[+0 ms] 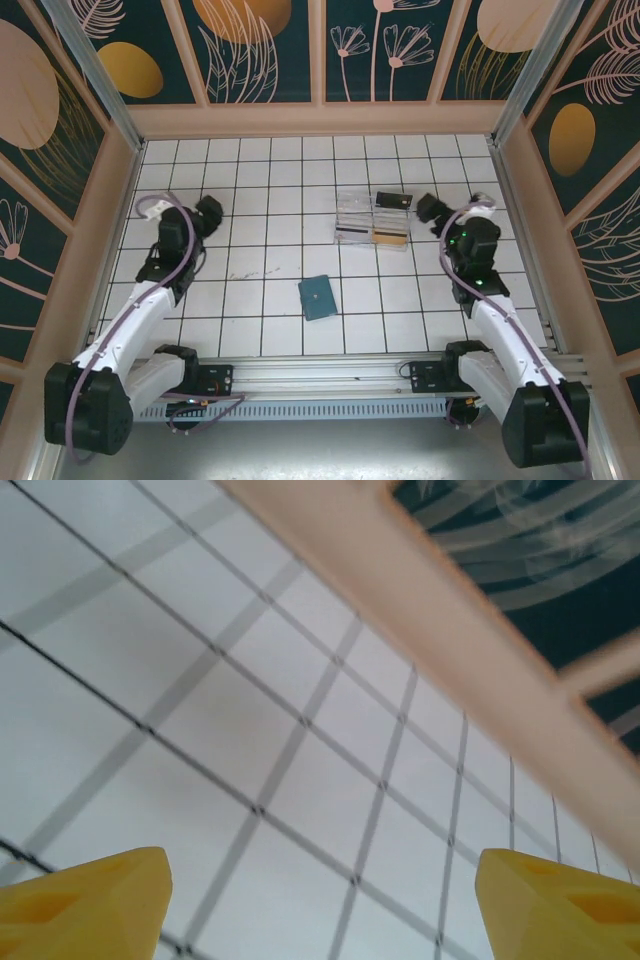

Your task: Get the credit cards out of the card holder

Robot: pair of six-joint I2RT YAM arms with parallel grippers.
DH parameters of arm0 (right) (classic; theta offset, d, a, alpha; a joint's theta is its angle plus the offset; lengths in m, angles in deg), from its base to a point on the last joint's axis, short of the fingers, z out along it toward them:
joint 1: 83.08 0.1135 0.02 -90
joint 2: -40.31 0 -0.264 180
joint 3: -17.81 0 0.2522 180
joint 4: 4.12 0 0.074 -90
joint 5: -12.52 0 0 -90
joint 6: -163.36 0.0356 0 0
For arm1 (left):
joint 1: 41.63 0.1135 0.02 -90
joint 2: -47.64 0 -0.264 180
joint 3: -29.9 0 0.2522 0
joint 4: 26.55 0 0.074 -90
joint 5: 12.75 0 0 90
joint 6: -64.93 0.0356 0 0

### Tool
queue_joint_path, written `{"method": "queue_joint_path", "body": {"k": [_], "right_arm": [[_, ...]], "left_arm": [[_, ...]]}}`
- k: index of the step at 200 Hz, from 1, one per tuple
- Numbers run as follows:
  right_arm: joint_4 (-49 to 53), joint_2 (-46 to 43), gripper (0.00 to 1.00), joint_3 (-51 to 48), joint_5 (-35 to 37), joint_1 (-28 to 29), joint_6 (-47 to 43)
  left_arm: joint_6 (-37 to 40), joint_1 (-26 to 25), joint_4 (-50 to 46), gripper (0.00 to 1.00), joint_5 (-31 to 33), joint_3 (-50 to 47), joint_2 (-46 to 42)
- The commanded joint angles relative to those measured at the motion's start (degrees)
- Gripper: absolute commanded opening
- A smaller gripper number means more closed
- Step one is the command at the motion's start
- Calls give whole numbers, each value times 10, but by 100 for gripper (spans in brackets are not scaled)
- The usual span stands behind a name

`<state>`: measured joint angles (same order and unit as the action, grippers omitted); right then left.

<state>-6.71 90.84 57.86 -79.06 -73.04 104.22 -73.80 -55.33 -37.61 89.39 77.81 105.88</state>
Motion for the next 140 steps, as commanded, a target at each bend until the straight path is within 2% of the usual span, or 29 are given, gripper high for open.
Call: {"method": "queue_joint_path", "body": {"k": [1, 11, 39, 74, 89, 140], "right_arm": [[36, 25, 98, 18, -58, 87, -2], [35, 39, 97, 14, -58, 127, -5], [14, 75, 82, -13, -105, 189, 11], [-44, 105, 54, -72, -165, 235, 48], [-77, 114, 44, -96, -185, 252, 64], [-148, 179, 38, -119, -239, 277, 84]], "left_arm": [[-33, -69, -59, 84, -11, 9, 12], [-36, -103, -79, 82, 1, 16, 23], [-58, -198, -123, 79, 35, 34, 54], [-112, -319, -169, 81, 66, 76, 116], [-133, -360, -174, 75, 60, 89, 142], [-202, -468, -223, 66, 60, 131, 215]]}}
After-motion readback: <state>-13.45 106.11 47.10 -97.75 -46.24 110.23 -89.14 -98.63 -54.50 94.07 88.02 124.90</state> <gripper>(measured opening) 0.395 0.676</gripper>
